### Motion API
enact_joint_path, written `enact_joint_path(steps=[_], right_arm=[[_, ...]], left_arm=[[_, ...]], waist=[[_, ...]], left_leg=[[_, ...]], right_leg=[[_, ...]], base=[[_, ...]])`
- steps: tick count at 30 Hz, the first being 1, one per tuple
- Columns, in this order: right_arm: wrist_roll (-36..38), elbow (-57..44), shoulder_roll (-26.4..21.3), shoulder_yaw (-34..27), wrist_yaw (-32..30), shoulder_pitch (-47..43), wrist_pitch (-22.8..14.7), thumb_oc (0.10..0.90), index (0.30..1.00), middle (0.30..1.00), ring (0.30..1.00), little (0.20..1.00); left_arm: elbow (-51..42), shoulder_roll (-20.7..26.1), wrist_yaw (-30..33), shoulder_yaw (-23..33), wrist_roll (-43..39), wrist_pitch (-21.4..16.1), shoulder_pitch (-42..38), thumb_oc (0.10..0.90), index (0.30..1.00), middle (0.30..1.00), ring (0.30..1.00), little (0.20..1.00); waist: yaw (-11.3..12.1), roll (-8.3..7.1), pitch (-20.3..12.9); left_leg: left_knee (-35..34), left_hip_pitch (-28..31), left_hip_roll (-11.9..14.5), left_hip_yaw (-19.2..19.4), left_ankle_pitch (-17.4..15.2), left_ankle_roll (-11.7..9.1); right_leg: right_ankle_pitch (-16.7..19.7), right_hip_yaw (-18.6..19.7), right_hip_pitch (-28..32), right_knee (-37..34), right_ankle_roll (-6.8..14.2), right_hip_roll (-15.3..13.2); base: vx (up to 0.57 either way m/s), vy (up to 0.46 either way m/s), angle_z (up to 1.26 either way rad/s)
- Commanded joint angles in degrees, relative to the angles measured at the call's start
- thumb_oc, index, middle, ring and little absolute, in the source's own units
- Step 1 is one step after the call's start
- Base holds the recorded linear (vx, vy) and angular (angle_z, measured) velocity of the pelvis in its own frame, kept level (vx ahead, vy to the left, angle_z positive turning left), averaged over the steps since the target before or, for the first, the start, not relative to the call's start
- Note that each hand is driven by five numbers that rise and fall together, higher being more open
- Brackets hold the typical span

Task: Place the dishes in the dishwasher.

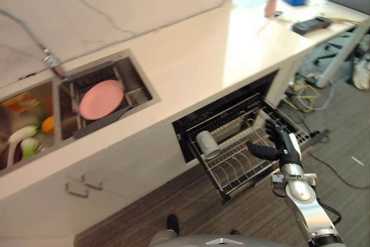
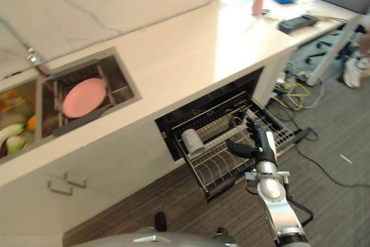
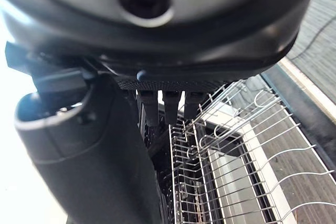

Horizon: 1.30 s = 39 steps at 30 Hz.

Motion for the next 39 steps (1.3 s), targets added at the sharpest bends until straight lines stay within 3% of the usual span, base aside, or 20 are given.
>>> enact_joint_path(steps=[1,3,4,6,8,10,13,14,16,18,20,22,23,24,26,28,30,31,36,39], right_arm=[[-7.1,-10.8,-2.9,-5.3,-3.7,-4.9,-5.0,0.800,0.900,0.900,0.900,0.900],[-9.1,-10.4,-3.5,-5.4,-4.2,-4.9,-5.4,0.800,0.900,0.900,0.900,0.900],[-8.6,-9.2,-4.2,-5.3,-3.5,-4.9,-5.7,0.800,0.900,0.900,0.900,0.900],[-8.5,-9.2,-4.2,-5.3,-3.5,-4.9,-5.8,0.800,0.900,0.900,0.900,0.900],[-7.6,-8.8,-4.3,-5.9,-3.1,-4.7,-6.0,0.800,0.900,0.900,0.900,0.900],[-7.7,-7.7,-3.7,-8.6,-5.0,-4.1,-6.0,0.800,0.900,0.900,0.900,0.900],[-8.0,-6.7,-2.2,-11.2,-6.8,-3.4,-5.3,0.800,0.900,0.900,0.900,0.900],[-7.5,-7.2,0.5,-11.7,-7.9,-3.5,-5.4,0.800,0.900,0.900,0.900,0.900],[-7.0,-7.6,2.4,-11.7,-7.7,-3.2,-5.2,0.800,0.900,0.900,0.900,0.900],[-7.2,-7.7,2.9,-11.5,-7.8,-2.9,-5.2,0.800,0.900,0.900,0.900,0.900],[-7.0,-9.1,3.3,-12.1,-7.8,-1.5,-5.4,0.800,0.900,0.900,0.900,0.900],[-7.2,-10.8,3.3,-12.9,-7.9,-0.9,-6.9,0.800,0.900,0.900,0.900,0.900],[-7.2,-10.8,3.3,-12.9,-7.9,-0.9,-6.9,0.800,0.900,0.900,0.900,0.900],[-7.4,-12.1,3.3,-13.6,-8.3,-0.8,-7.4,0.800,0.900,0.900,0.900,0.900],[-7.2,-13.9,3.9,-14.2,-9.5,-0.4,-8.6,0.800,0.900,0.900,0.900,0.900],[-7.0,-14.7,4.1,-14.4,-10.3,-0.2,-9.2,0.800,0.900,0.900,0.900,0.900],[-6.8,-17.9,4.5,-15.5,-10.9,0.5,-9.7,0.800,0.900,0.900,0.900,0.900],[-7.4,-19.0,4.2,-15.7,-10.9,0.4,-10.0,0.800,0.900,0.900,0.900,0.900],[-8.2,-24.0,3.5,-17.0,-9.2,-1.0,-11.4,0.800,0.900,0.900,0.900,0.900],[-8.7,-23.7,1.8,-16.4,-8.2,-1.8,-11.5,0.800,0.900,0.900,0.900,0.900]], left_arm=[[2.5,2.1,4.3,0.7,1.5,0.0,-3.4,0.800,0.900,0.900,0.900,0.900],[2.5,2.4,6.3,2.0,2.4,-1.1,-2.5,0.800,0.900,0.900,0.900,0.900],[2.1,2.6,7.2,2.7,0.6,-2.1,-2.2,0.800,0.900,0.900,0.900,0.900],[2.0,2.6,7.3,2.7,0.6,-2.1,-2.1,0.800,0.900,0.900,0.900,0.900],[1.5,2.6,7.6,2.6,-0.4,-2.5,-2.4,0.800,0.900,0.900,0.900,0.900],[0.7,2.3,7.4,1.6,0.8,-2.2,-2.4,0.800,0.900,0.900,0.900,0.900],[0.4,2.1,7.0,1.1,1.3,-2.0,-2.9,0.800,0.900,0.900,0.900,0.900],[0.2,2.5,6.3,1.1,2.1,-1.7,-2.3,0.800,0.900,0.900,0.900,0.900],[0.7,3.2,5.9,1.1,3.3,-0.9,-2.2,0.800,0.900,0.900,0.900,0.900],[1.8,3.9,6.0,1.7,3.1,-0.4,-2.1,0.800,0.900,0.900,0.900,0.900],[2.7,3.9,5.6,2.0,3.2,0.0,-2.0,0.800,0.900,0.900,0.900,0.900],[3.2,3.8,4.1,0.9,5.0,0.1,-1.9,0.800,0.900,0.900,0.900,0.900],[3.2,3.8,4.1,0.9,5.0,0.1,-1.9,0.800,0.900,0.900,0.900,0.900],[3.3,3.7,3.2,0.2,5.4,0.3,-2.0,0.800,0.900,0.900,0.900,0.900],[3.6,2.5,1.9,0.3,4.4,0.4,-2.7,0.800,0.900,0.900,0.900,0.900],[3.5,2.0,1.6,0.0,4.6,0.4,-3.3,0.800,0.900,0.900,0.900,0.900],[2.3,1.1,1.2,-1.1,5.5,0.3,-4.2,0.800,0.900,0.900,0.900,0.900],[1.8,0.8,1.1,-1.9,5.7,0.0,-4.4,0.800,0.900,0.900,0.900,0.900],[-2.4,0.3,-1.0,-5.5,7.5,-0.8,-3.8,0.800,0.900,0.900,0.900,0.900],[-1.0,1.1,-0.7,-4.4,7.3,-0.3,-3.7,0.800,0.900,0.900,0.900,0.900]], waist=[[-2.2,-2.80,1.3],[-1.7,-2.13,1.2],[-1.0,-1.83,0.4],[-1.1,-1.78,0.4],[-1.1,-1.59,0.0],[-1.6,-0.60,-1.4],[-1.8,-1.11,-2.0],[-1.6,-1.77,-2.1],[-1.6,-2.16,-1.4],[-2.6,-1.84,-0.3],[-3.7,-1.31,0.4],[-4.4,-0.72,0.3],[-4.4,-0.70,0.3],[-4.8,-0.89,0.5],[-5.7,-2.15,0.4],[-6.5,-2.43,0.4],[-7.7,-3.20,0.0],[-7.7,-3.35,-0.5],[-7.2,-2.39,-3.0],[-6.4,-2.47,-3.8]], left_leg=[[6.3,8.9,3.9,20.4,-16.5,2.3],[5.9,11.2,5.8,15.9,-15.8,0.8],[2.1,11.2,8.3,7.8,-11.7,-1.3],[2.0,11.3,8.3,7.7,-11.6,-1.3],[-1.6,11.0,10.6,4.3,-9.8,-2.6],[-4.4,11.8,11.4,7.8,-10.1,-2.9],[-5.0,11.9,8.3,8.3,-11.6,-2.5],[-5.2,13.2,3.7,8.3,-14.3,0.6],[-5.5,14.8,0.1,8.2,-15.7,3.3],[-5.6,15.8,-1.9,6.2,-16.1,5.6],[-5.5,17.0,-2.8,5.1,-16.4,6.9],[-5.9,17.8,-3.2,5.4,-16.6,7.8],[-5.9,17.8,-3.2,5.4,-16.6,7.8],[-6.2,18.7,-4.0,6.1,-17.3,8.1],[-6.2,20.2,-5.7,5.9,-18.6,7.9],[-6.0,21.0,-5.8,5.4,-19.2,7.7],[-5.5,21.9,-6.5,4.0,-20.4,7.9],[-4.8,21.6,-6.6,3.9,-20.9,8.0],[0.2,21.5,-4.6,5.3,-23.5,6.8],[4.9,21.7,-2.2,5.4,-22.2,4.9]], right_leg=[[-3.1,-3.0,-5.3,-0.3,4.1,-5.1],[-2.6,-2.6,-5.2,0.5,4.5,-5.7],[-1.1,-3.0,-5.4,0.4,5.1,-7.2],[-1.2,-3.2,-5.3,0.3,5.1,-7.2],[-0.5,-3.4,-4.8,-0.1,6.3,-9.2],[1.9,-5.4,-5.4,0.2,8.9,-12.6],[4.7,-5.8,-6.0,1.1,10.3,-16.4],[5.7,-4.7,-6.6,3.8,10.2,-20.3],[5.3,-0.2,-8.7,9.4,8.9,-22.1],[6.4,7.0,-12.5,16.1,7.2,-19.9],[3.5,11.4,-14.6,19.7,6.0,-14.0],[-1.4,9.0,-15.8,21.3,4.2,-8.3],[-1.3,9.0,-15.8,21.3,4.2,-8.3],[-2.8,5.7,-17.4,20.9,3.7,-4.7],[-1.5,2.3,-18.9,14.8,3.7,-0.5],[-0.9,3.6,-19.1,12.6,4.1,0.7],[0.4,9.1,-17.7,9.0,4.6,1.6],[0.8,9.8,-16.0,7.4,3.9,2.0],[1.0,10.4,-11.8,3.3,3.4,3.1],[-0.9,10.6,-9.2,3.5,2.0,4.4]], base=[[0.01,0.218,2.52],[0.00,0.361,1.15],[-0.01,0.355,0.08],[-0.01,0.194,0.09],[-0.02,0.362,0.56],[-0.04,0.702,0.11],[0.01,0.541,0.22],[0.04,0.804,0.36],[0.06,0.671,-0.14],[0.07,0.466,-0.32],[0.09,0.346,0.00],[0.07,0.248,0.46],[0.08,0.201,0.27],[0.10,0.142,0.08],[0.19,0.134,-0.04],[0.17,0.041,-0.01],[0.20,0.005,0.42],[0.21,-0.035,0.61],[0.24,-0.059,0.30],[0.25,-0.116,-0.02]])
